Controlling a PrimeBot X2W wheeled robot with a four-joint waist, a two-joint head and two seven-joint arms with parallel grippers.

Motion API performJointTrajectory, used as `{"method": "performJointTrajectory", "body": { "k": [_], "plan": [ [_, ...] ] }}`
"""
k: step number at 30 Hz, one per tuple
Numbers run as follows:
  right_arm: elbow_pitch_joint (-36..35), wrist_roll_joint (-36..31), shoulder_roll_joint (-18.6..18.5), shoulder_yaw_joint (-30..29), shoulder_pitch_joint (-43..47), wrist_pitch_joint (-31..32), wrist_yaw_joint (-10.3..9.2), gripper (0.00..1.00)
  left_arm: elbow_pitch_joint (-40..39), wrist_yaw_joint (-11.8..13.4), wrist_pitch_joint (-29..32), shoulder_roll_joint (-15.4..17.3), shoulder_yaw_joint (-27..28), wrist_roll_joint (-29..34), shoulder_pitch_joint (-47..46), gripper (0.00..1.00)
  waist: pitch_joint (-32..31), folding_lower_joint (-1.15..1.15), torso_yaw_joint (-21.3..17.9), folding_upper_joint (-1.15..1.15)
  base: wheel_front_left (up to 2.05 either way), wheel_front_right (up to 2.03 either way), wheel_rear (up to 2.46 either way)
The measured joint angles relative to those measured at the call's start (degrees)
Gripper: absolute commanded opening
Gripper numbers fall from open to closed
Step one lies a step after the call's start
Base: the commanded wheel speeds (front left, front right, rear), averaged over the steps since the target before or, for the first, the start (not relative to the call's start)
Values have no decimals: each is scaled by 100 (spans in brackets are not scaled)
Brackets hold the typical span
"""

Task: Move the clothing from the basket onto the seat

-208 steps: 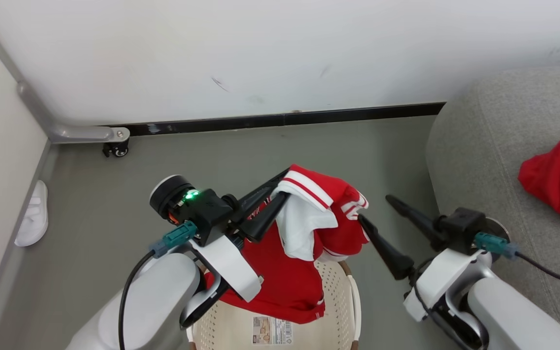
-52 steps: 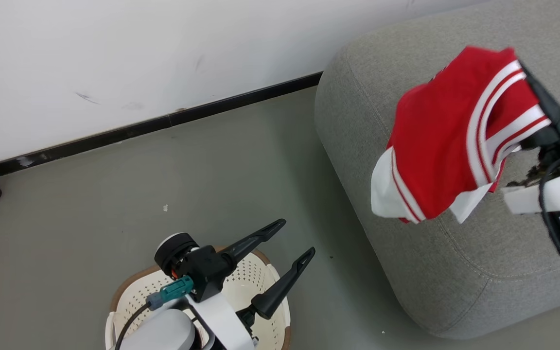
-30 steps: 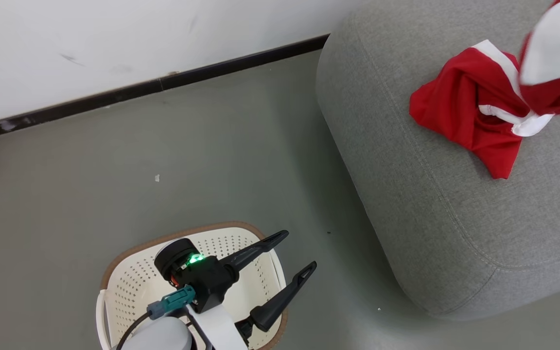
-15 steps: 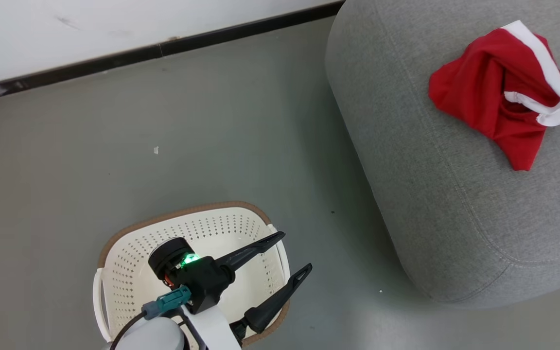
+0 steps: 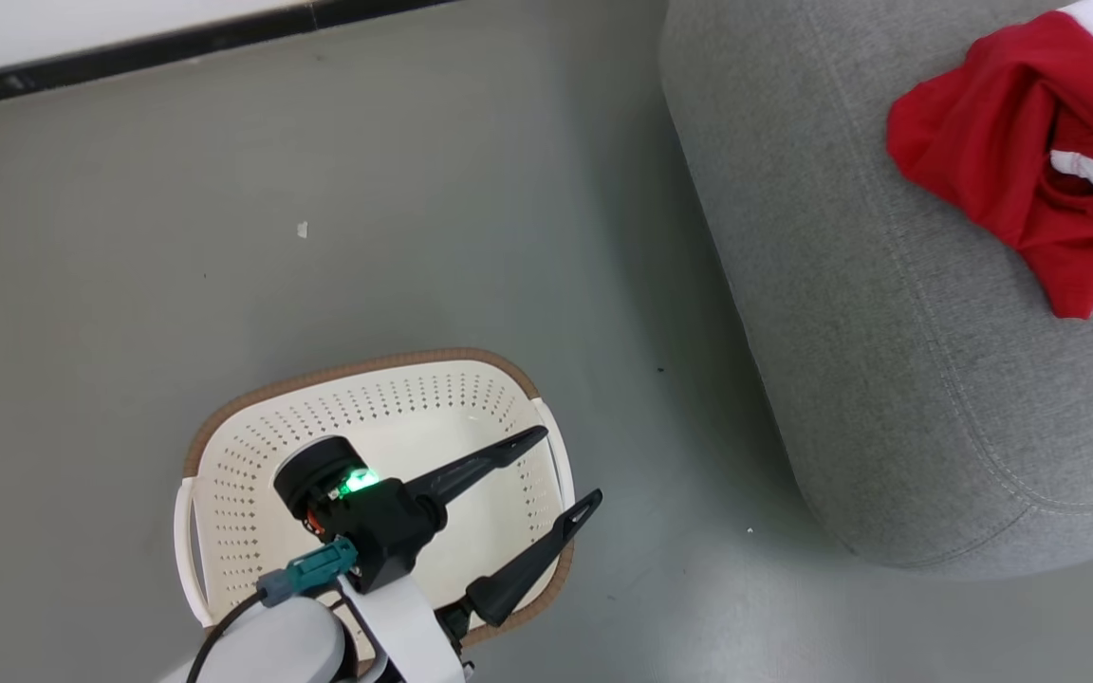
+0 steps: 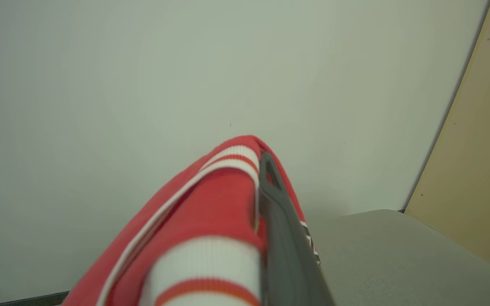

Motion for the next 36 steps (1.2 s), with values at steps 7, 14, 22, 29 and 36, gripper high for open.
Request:
{"method": "performJointTrajectory", "body": {
  "k": [7,14,22,29,36],
  "plan": [
    [322,26,164,346,15,1,0,0,-115,0,49,112,42,2,-203,100,264,0,51,0,0,0,0],
    [626,37,426,645,23,2,0,0,-171,0,51,158,71,4,-289,100,489,0,91,0,0,0,0],
    [945,42,565,869,23,137,0,0,-214,0,49,196,107,4,-442,100,659,0,119,0,0,0,0],
    [1279,175,880,1049,10,409,0,0,-224,0,48,226,91,4,-481,100,742,0,100,0,0,0,0],
    [1458,366,925,1303,-9,642,0,32,-203,0,23,266,82,4,-554,100,696,0,86,0,0,0,0]
  ]
}}
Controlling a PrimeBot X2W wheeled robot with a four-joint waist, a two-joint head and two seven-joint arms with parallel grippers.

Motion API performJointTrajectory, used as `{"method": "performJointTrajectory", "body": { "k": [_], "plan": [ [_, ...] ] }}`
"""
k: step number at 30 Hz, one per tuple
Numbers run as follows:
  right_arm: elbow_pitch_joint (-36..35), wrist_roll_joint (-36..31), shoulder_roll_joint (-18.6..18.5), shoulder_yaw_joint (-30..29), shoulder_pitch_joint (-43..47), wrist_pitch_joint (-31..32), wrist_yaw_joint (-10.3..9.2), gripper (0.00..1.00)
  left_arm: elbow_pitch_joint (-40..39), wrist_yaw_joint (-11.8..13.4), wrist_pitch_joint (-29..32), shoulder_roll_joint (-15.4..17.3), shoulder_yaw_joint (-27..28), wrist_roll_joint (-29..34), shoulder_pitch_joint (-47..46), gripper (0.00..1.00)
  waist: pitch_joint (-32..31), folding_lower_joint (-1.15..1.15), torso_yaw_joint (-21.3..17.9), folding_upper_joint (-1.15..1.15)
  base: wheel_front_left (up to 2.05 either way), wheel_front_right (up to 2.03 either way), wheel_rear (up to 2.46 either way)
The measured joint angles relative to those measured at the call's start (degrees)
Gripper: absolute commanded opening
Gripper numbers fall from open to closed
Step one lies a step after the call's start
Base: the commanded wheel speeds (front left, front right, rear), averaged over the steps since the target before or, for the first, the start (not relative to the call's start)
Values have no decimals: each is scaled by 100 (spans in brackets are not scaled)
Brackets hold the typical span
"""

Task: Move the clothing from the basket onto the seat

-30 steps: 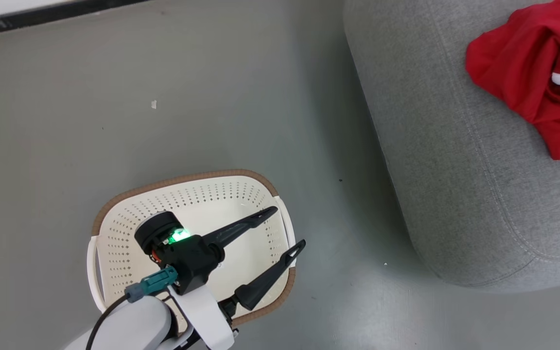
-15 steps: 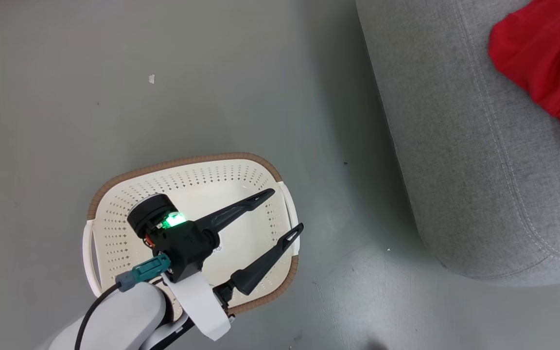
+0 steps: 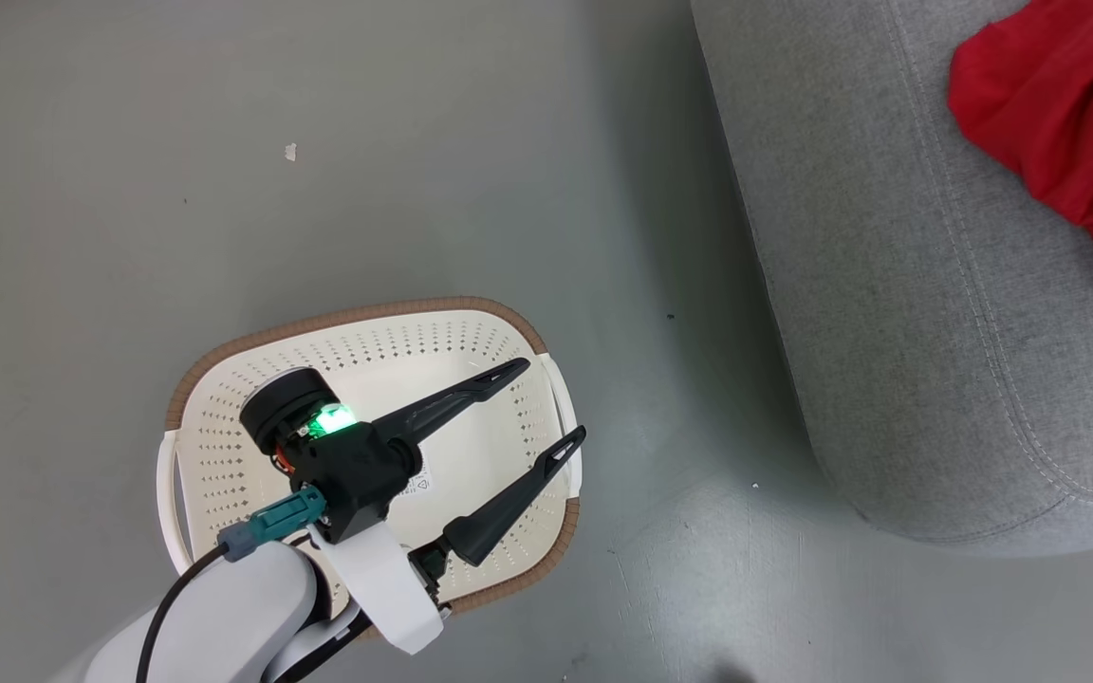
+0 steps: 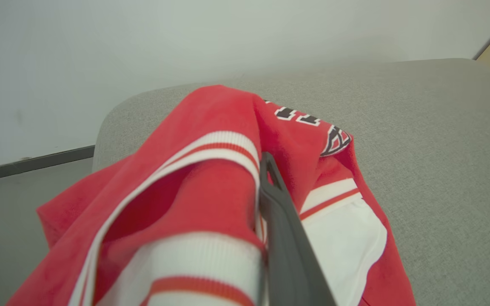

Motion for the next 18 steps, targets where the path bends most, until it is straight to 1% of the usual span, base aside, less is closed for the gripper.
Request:
{"method": "performJointTrajectory", "body": {
  "k": [2,3,4,5,6,18],
  "plan": [
    [74,79,-19,3,-6,45,0,47,15,0,-33,-1,-1,-1,0,100,-25,0,-6,0,0,0,0],
    [104,98,-18,12,-6,70,0,67,24,0,-34,-1,-1,-2,0,100,-40,0,-9,0,0,0,0],
    [132,121,-15,25,-6,103,0,83,36,0,-53,-2,-5,-2,0,100,-56,0,-12,0,0,0,0],
    [151,143,-16,46,-6,118,0,95,44,0,-58,-2,-9,-3,0,100,-74,0,-15,0,0,0,0],
    [158,156,-23,66,-7,116,0,100,51,0,-58,-2,-11,-3,0,100,-91,0,-17,0,0,0,0],
    [133,509,-36,453,7,174,0,100,238,0,-181,-76,-22,-25,1,100,-404,0,-57,0,0,0,0]
  ]
}}
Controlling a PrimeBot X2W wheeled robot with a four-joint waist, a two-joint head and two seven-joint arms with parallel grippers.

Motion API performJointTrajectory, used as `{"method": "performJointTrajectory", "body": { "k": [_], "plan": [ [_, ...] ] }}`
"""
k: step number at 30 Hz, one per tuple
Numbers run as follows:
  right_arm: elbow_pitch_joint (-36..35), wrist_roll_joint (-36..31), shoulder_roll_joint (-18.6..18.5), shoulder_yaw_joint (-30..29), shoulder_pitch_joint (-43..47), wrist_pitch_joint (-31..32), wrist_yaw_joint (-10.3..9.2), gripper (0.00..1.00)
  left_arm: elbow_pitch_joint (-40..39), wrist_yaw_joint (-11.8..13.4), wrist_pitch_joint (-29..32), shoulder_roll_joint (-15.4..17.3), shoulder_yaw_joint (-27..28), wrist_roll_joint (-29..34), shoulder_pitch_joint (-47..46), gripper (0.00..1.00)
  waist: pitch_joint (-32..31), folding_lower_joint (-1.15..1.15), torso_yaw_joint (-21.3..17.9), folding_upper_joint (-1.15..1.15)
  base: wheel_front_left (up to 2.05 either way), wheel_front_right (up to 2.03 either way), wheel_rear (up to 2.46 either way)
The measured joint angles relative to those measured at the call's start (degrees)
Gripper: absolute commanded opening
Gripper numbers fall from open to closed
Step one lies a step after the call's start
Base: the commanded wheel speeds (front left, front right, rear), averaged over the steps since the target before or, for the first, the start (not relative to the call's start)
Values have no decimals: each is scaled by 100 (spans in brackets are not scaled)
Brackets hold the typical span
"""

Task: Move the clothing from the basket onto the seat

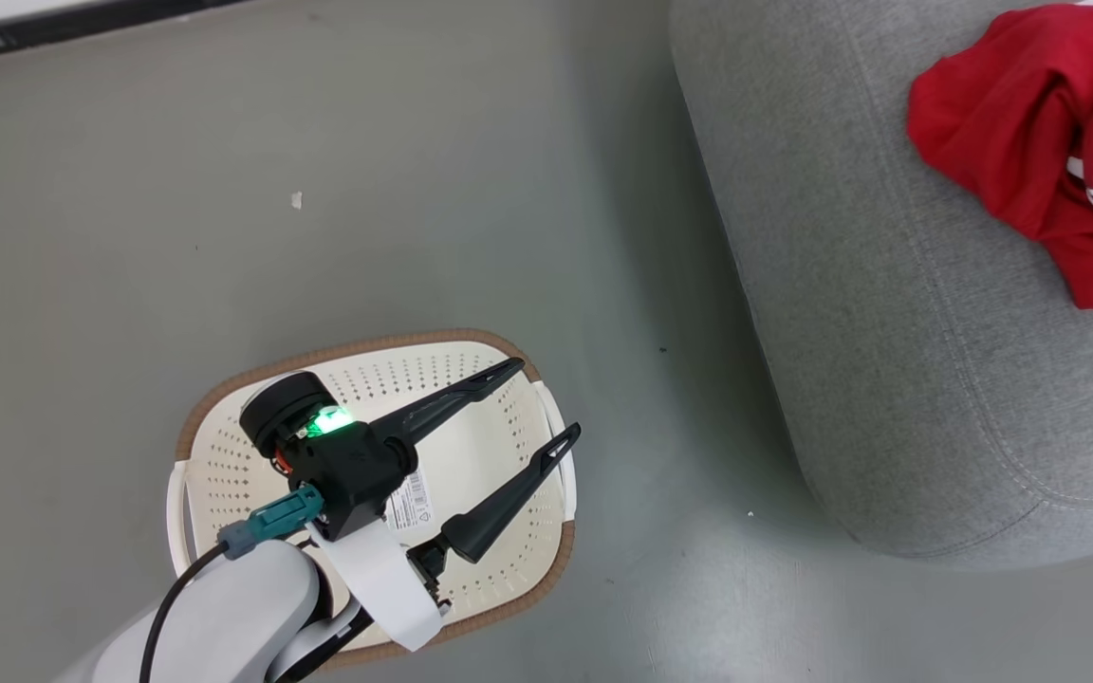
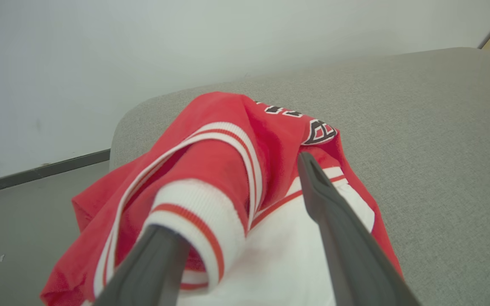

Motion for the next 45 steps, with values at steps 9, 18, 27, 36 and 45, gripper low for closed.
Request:
{"method": "performJointTrajectory", "body": {
  "k": [9,18,27,36,45],
  "plan": [
    [-238,479,124,294,296,375,0,100,178,0,-54,-34,10,-143,28,100,-333,0,-57,0,0,0,0],
    [-573,734,-97,356,503,478,0,100,310,0,-112,-125,73,-193,208,100,-711,0,-116,0,0,0,0],
    [-1084,772,-305,533,711,464,0,100,448,87,-147,-227,297,-291,456,100,-1091,0,-121,0,0,0,0],
    [-1499,772,-374,735,870,388,0,100,535,263,-149,-242,601,-292,556,100,-1421,0,-16,0,0,0,0],
    [-1813,761,-475,879,961,129,0,100,583,416,-155,-250,883,-335,735,100,-1666,0,201,0,0,0,0]
  ]
}}
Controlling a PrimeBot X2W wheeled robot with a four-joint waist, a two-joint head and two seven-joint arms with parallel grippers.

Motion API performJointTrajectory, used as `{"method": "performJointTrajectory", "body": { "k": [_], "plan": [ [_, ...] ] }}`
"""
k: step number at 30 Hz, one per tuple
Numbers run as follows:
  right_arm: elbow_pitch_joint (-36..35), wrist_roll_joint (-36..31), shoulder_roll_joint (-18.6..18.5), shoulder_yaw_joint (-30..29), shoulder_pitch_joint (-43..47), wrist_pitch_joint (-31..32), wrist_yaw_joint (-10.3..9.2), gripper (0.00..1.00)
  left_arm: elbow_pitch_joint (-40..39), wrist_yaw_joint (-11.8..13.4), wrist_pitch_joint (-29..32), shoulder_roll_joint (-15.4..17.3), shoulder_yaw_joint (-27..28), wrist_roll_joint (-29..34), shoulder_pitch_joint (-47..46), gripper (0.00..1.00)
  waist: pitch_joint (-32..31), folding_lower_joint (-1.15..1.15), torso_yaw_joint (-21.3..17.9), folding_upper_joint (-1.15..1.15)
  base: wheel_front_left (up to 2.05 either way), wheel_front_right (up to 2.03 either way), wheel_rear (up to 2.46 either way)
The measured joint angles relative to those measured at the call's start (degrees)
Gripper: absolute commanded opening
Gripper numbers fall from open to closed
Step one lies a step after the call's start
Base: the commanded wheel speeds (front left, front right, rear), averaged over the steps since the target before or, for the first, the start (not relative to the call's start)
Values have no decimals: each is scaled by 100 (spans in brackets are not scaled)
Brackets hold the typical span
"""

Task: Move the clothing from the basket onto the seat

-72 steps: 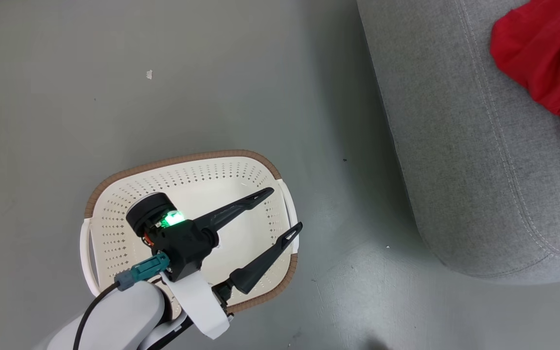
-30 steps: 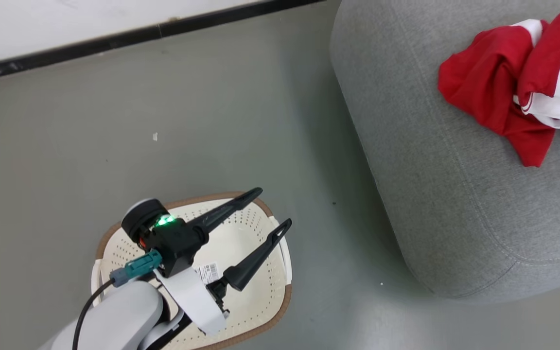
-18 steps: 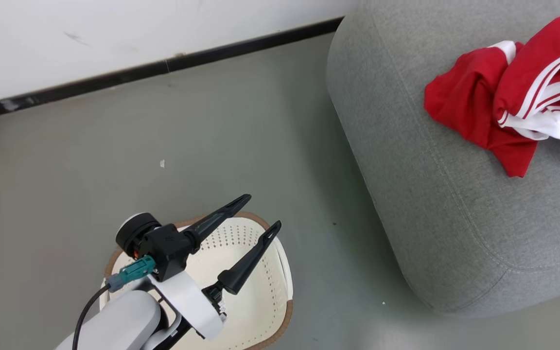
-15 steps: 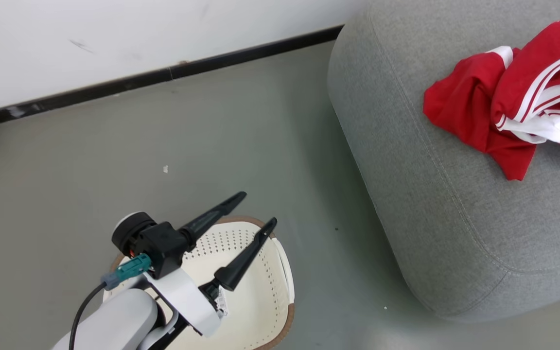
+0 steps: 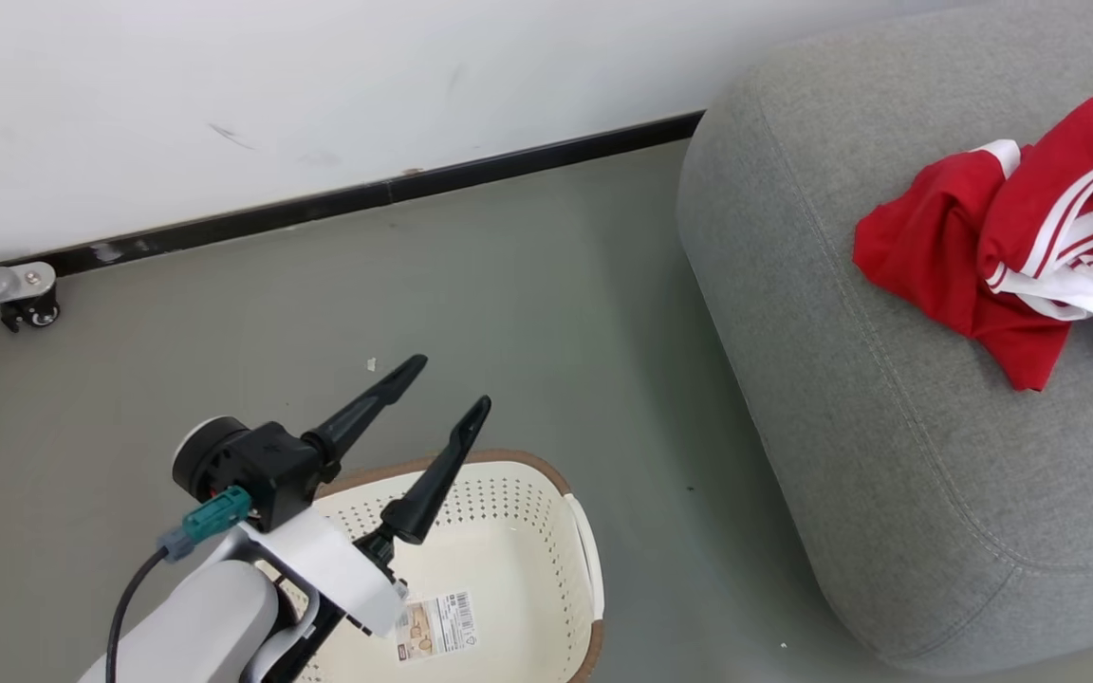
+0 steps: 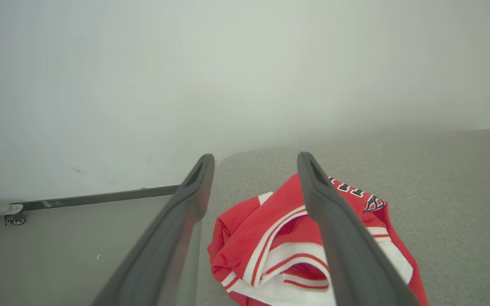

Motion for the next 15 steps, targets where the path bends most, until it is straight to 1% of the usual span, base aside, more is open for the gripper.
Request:
{"method": "performJointTrajectory", "body": {
  "k": [5,10,15],
  "plan": [
    [-148,-74,8,105,122,-164,0,100,21,100,0,0,255,-3,79,100,-117,0,134,0,0,0,0],
    [-247,-98,44,159,255,-293,0,100,56,147,0,-8,422,-5,161,100,-199,0,243,0,0,0,0],
    [-402,-113,192,167,460,-428,0,100,127,233,-1,-20,641,-14,280,100,-290,0,378,0,0,0,0]
  ]
}}
